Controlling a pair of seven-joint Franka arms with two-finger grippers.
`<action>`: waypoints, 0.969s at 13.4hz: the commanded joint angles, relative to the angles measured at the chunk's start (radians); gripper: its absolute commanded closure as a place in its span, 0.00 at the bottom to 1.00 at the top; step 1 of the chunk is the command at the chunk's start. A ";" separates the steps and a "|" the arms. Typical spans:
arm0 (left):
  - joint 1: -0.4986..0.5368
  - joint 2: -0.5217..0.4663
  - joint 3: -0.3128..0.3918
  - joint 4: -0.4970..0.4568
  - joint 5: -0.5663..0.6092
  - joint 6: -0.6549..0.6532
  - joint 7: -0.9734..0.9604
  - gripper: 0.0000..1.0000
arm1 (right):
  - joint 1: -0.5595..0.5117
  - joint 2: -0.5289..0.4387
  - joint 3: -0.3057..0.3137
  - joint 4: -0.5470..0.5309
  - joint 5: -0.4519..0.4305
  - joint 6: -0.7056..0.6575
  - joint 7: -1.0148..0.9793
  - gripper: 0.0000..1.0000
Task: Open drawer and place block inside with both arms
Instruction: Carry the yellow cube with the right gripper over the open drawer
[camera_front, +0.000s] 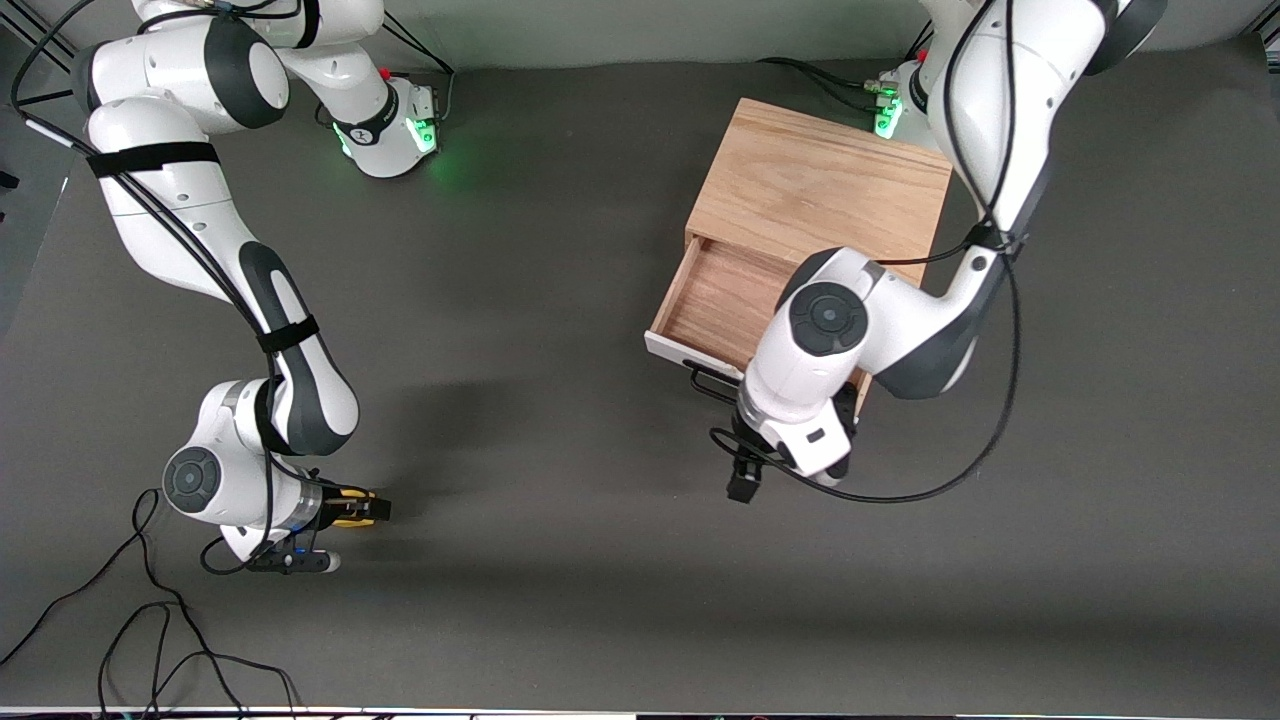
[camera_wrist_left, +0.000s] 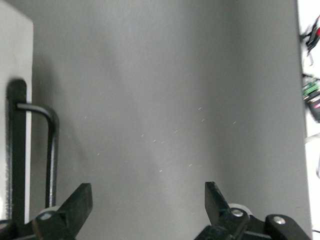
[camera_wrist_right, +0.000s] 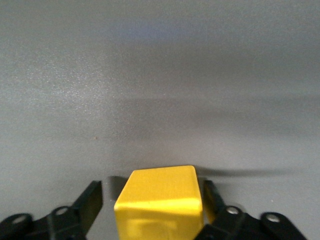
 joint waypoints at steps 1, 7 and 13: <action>0.063 -0.099 -0.005 -0.005 0.001 -0.127 0.102 0.00 | -0.005 -0.036 -0.005 -0.034 -0.005 0.001 -0.022 1.00; 0.304 -0.292 -0.017 -0.012 -0.214 -0.495 0.681 0.00 | 0.031 -0.157 0.006 0.130 0.006 -0.339 0.067 1.00; 0.467 -0.444 -0.013 -0.084 -0.223 -0.724 1.275 0.00 | 0.157 -0.324 0.097 0.444 0.062 -0.844 0.367 1.00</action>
